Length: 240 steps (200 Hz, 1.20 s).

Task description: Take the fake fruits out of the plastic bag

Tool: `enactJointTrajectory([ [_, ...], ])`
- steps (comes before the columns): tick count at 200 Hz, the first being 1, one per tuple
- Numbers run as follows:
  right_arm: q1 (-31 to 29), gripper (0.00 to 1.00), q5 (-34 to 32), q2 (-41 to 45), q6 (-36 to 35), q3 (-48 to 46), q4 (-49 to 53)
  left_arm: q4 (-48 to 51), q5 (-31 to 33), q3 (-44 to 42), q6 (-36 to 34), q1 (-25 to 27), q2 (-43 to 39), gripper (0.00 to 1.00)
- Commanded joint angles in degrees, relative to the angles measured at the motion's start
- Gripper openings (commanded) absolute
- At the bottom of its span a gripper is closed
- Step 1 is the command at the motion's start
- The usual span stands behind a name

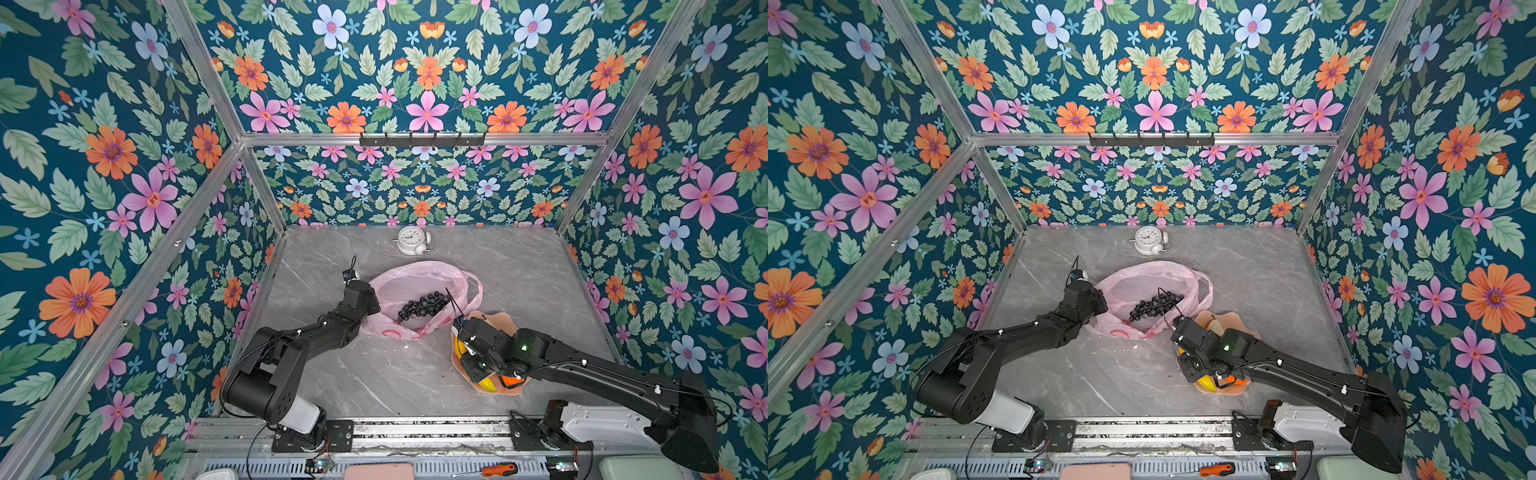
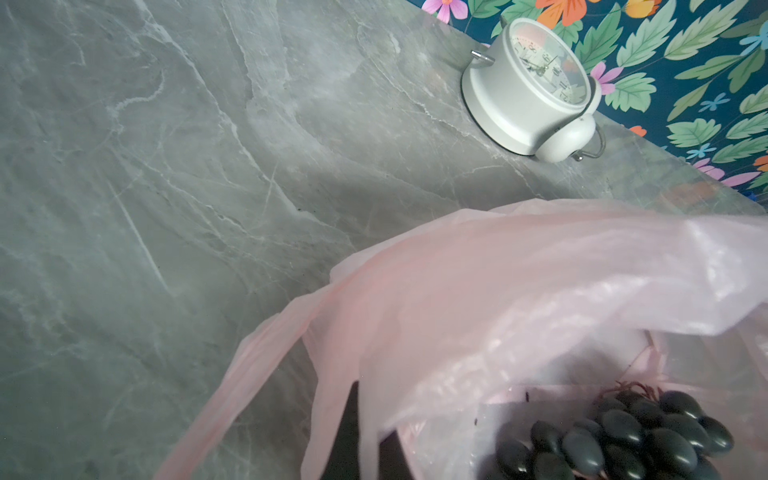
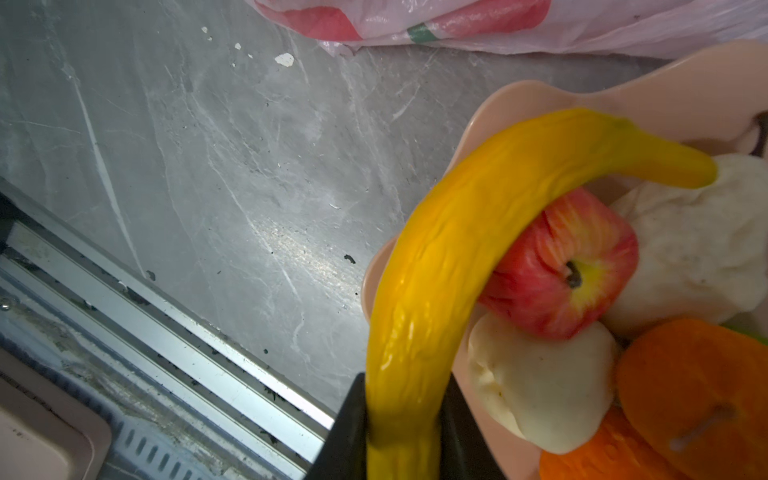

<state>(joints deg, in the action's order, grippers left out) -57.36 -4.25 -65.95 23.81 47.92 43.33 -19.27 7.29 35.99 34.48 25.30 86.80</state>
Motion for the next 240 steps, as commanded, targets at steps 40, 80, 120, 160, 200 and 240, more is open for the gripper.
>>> enactJointTrajectory([
  [40, -0.12, 0.25, -3.16, -0.25, 0.81, -0.29, -1.71, 0.02, 0.28, 0.42, -0.47, 0.02, 0.27, 0.05],
  [80, 0.01, 0.25, -6.29, 3.29, 2.56, 0.22, 1.33, -0.07, 0.01, 0.49, -0.38, 0.01, 0.5, 0.06],
  [120, 3.15, 0.25, -6.69, 4.13, 3.09, 0.16, 3.67, -0.08, -0.01, 0.47, -0.38, -0.01, 0.5, 0.05],
  [160, 4.84, 0.25, -7.44, 3.73, 3.37, 0.07, 4.17, -0.07, -0.02, 0.48, -0.38, 0.01, 0.53, 0.05],
  [200, 5.07, 0.3, -8.09, 2.96, 3.43, -0.09, 4.39, -0.07, -0.08, 0.49, -0.38, 0.01, 0.6, 0.05],
  [240, 5.53, 0.34, -9.87, 2.59, 4.2, -0.2, 5.07, -0.08, -0.04, 0.52, -0.36, 0.0, 0.56, 0.05],
])
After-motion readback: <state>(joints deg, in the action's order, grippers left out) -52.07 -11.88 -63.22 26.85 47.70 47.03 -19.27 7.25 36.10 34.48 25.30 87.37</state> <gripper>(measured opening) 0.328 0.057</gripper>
